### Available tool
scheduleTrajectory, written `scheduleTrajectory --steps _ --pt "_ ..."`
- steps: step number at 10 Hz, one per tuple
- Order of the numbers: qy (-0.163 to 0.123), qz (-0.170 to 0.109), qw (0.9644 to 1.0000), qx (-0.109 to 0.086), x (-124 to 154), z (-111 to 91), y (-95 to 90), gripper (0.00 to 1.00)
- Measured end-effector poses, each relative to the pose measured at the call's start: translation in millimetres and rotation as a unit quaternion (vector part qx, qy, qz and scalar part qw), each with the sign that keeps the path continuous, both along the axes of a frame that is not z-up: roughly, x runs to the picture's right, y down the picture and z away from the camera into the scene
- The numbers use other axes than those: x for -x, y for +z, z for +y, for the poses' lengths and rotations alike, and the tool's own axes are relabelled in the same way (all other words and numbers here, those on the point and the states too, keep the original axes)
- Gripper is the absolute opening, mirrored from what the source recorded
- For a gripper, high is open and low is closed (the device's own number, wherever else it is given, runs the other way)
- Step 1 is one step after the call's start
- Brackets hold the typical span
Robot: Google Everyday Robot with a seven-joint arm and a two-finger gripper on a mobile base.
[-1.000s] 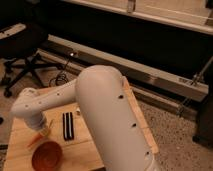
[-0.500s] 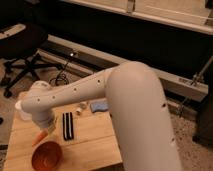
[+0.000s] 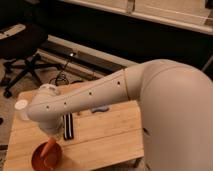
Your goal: Place the pepper in the ceramic bowl
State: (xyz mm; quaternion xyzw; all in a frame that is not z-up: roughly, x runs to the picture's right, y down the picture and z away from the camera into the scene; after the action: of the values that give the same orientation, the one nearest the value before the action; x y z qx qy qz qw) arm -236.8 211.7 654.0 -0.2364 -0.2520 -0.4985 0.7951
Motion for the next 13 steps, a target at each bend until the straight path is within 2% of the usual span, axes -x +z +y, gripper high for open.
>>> scheduleTrajectory --steps 2,4,5,6,8,13 --pt "-0.022 -0.005 0.9993 -0.03 -4 3 -6.4 0.44" --pt "-0.042 -0.013 0.9971 -0.061 5 7 -14.7 0.64" --pt "-0.047 -0.017 0.9963 -0.07 12 10 -19.0 0.74" --pt "-0.046 -0.021 0.9958 -0.076 20 12 -23.7 0.8" --pt "-0.042 -0.026 0.9958 -0.077 30 16 -28.9 0.8" --pt "-0.047 -0.018 0.9963 -0.069 32 27 -25.7 0.8"
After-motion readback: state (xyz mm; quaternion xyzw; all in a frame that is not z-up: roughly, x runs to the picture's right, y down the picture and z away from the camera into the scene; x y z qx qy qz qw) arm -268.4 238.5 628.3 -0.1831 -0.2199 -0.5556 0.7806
